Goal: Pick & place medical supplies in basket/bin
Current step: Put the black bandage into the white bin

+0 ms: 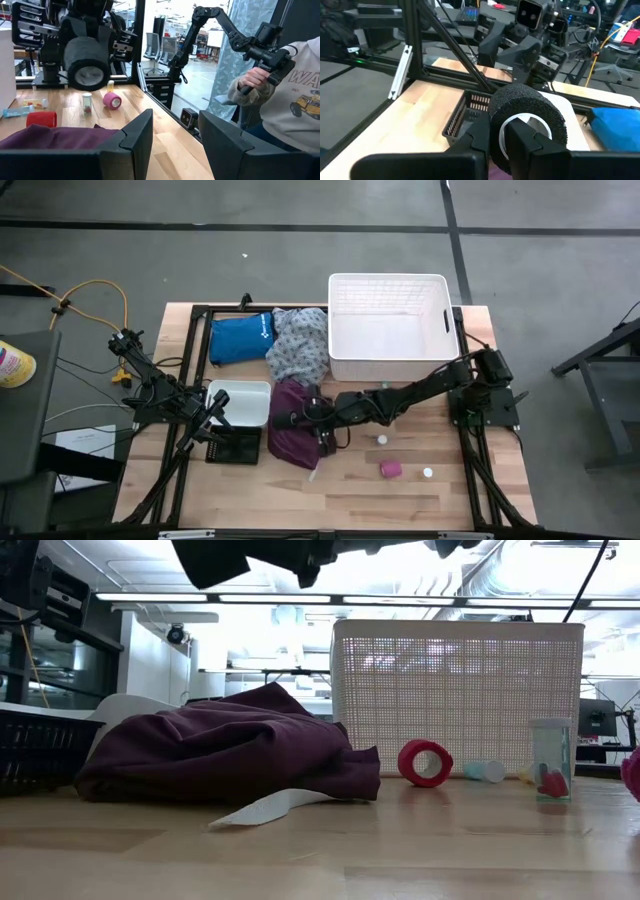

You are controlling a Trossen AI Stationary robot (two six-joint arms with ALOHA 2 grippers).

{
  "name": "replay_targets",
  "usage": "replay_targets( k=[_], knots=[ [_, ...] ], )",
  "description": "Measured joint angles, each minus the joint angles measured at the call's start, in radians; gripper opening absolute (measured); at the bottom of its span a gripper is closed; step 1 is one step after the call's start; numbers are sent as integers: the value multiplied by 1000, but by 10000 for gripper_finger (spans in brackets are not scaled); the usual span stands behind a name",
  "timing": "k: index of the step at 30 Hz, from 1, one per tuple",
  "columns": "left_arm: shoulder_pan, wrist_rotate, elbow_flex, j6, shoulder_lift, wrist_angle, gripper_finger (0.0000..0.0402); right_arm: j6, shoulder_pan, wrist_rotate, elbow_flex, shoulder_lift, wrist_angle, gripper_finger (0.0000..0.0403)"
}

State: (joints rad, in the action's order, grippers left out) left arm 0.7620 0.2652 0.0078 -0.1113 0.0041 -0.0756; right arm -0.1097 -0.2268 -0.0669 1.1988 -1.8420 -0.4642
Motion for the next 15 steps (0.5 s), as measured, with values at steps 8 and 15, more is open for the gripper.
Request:
replay_targets(
  k=[8, 15],
  knots=[
    [0, 0, 0, 0, 0, 0, 153, 9, 0, 23, 0, 1, 11, 31],
    [0, 0, 0, 0, 0, 0, 153, 11, 0, 23, 0, 1, 10, 31]
  ],
)
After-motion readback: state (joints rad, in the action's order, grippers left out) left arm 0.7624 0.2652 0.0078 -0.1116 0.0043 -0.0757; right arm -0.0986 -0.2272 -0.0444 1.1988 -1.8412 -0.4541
